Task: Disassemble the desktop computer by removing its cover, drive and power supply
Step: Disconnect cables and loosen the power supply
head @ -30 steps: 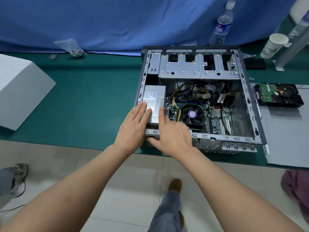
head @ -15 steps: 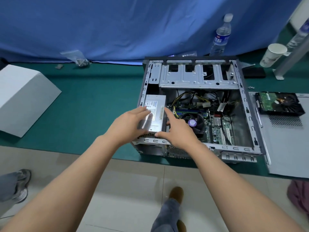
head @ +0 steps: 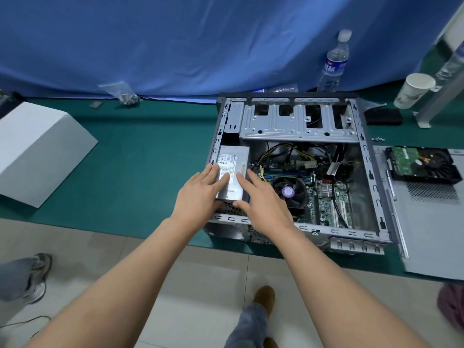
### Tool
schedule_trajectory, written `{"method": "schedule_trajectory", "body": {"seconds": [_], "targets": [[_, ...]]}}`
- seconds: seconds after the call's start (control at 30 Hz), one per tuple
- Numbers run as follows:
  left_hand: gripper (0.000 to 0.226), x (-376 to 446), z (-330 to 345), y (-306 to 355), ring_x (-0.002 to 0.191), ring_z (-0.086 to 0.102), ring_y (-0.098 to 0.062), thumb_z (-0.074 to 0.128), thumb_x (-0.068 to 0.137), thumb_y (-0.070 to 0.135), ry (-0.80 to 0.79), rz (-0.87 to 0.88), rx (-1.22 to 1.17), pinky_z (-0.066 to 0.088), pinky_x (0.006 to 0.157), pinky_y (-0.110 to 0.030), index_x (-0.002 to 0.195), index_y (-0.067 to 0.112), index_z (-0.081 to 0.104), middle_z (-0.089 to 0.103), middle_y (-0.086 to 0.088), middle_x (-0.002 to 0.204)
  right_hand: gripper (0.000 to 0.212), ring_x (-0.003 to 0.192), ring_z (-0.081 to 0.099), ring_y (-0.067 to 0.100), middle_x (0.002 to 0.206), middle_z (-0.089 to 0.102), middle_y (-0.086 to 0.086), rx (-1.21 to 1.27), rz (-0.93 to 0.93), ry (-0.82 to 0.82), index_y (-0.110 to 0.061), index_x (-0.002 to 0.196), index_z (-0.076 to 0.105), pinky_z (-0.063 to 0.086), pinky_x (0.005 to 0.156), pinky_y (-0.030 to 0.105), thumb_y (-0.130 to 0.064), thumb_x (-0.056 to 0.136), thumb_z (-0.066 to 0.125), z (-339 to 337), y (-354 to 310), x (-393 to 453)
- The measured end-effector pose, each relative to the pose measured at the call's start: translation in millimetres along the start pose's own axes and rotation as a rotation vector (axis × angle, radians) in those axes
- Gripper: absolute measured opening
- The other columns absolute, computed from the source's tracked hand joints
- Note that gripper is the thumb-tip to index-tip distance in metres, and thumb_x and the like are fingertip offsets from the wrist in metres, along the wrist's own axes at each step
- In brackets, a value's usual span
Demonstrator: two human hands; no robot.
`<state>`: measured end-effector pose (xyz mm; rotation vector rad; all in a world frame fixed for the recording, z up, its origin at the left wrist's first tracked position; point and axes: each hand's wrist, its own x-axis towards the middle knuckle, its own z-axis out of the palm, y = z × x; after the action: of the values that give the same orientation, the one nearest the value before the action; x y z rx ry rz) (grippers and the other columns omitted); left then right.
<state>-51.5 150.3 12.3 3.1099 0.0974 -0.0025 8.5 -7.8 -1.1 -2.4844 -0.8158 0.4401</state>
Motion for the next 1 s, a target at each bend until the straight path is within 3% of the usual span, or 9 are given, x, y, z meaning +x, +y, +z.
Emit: {"method": "schedule_trajectory", "body": {"seconds": [0.07,0.13,0.27,0.53,0.63,0.77,0.87,0.93,1.0], "targets": [[0.063,0,0,0,0.146,0.018,-0.022,0.063,0.089,0.033,-0.031,0.005,-0.012,0.020,0.113,-0.036,0.145,0.021,0.036,0.023,-0.009,0.157,0.063,0.145,0.004,0.011,0.158,-0.001,-0.014,-0.037,-0.049,-0.004,-0.030,0.150,0.018,0.039,0.101,0.041,-0.041,0.095,0.048,-3,2,-1],[0.064,0,0,0,0.147,0.012,-0.023,0.060,0.091,0.036,-0.058,-0.005,-0.067,0.013,0.116,-0.038,0.147,0.024,0.033,0.017,-0.009,0.158,0.064,0.145,-0.002,0.008,0.158,-0.004,-0.016,-0.103,-0.098,-0.009,-0.028,0.150,0.016,0.028,0.110,0.040,-0.046,0.096,0.043,-7,8,-2],[0.063,0,3,2,0.148,0.000,-0.023,0.056,0.090,0.045,-0.103,-0.043,-0.203,0.005,0.118,-0.041,0.147,0.029,0.032,0.006,-0.011,0.160,0.063,0.145,0.006,0.007,0.158,0.001,-0.017,-0.150,-0.121,-0.025,-0.030,0.150,0.014,0.016,0.116,0.039,-0.054,0.096,0.034,-14,18,-6],[0.060,10,4,35,0.146,-0.008,-0.037,0.046,0.089,0.058,-0.144,-0.070,-0.170,-0.004,0.117,-0.042,0.144,0.045,0.026,0.006,-0.013,0.159,0.053,0.122,0.051,0.022,0.155,0.024,-0.006,-0.113,-0.004,0.097,-0.021,0.142,0.039,0.043,0.097,0.037,-0.049,0.097,0.031,-20,30,-18],[0.060,15,3,51,0.147,-0.006,-0.027,0.051,0.088,0.057,-0.147,-0.064,-0.205,-0.011,0.116,-0.040,0.143,0.045,0.031,0.010,-0.013,0.159,0.043,0.120,0.054,0.024,0.152,0.032,-0.003,0.042,0.070,0.098,-0.017,0.129,0.053,0.043,0.094,0.034,-0.041,0.098,0.036,-23,37,-17],[0.063,26,-20,44,0.138,0.033,-0.018,0.060,0.087,0.048,-0.240,-0.190,-0.627,0.026,0.110,-0.031,0.144,0.034,0.037,0.028,-0.007,0.155,0.037,0.132,0.043,0.015,0.150,0.036,-0.004,0.271,0.059,0.090,-0.018,0.131,0.054,0.030,0.108,0.028,-0.029,0.099,0.040,-28,39,-14],[0.081,39,-30,44,0.110,0.055,-0.022,0.062,0.086,0.047,-0.198,-0.261,-0.587,0.040,0.095,-0.032,0.151,0.025,0.018,0.042,-0.006,0.145,0.042,0.137,0.034,0.010,0.150,0.035,-0.005,0.350,0.050,0.059,-0.017,0.142,0.041,0.022,0.113,0.024,-0.025,0.100,0.039,-30,38,-11],[0.094,48,-31,52,0.114,0.052,-0.026,0.066,0.082,0.049,-0.195,-0.324,-0.520,0.043,0.092,-0.035,0.152,0.019,0.010,0.046,-0.012,0.136,0.044,0.113,0.053,0.005,0.129,0.054,-0.004,0.496,0.106,0.048,-0.019,0.143,0.039,0.037,0.098,0.018,-0.024,0.100,0.041,-33,40,-8],[0.106,56,-29,62,0.117,0.048,-0.031,0.069,0.076,0.055,-0.222,-0.404,-0.441,0.043,0.090,-0.038,0.151,0.015,0.006,0.042,-0.015,0.133,0.043,0.081,0.052,-0.006,0.107,0.055,-0.010,0.684,0.213,0.027,-0.025,0.142,0.040,0.040,0.074,0.011,-0.026,0.100,0.041,-37,41,-4]]}}
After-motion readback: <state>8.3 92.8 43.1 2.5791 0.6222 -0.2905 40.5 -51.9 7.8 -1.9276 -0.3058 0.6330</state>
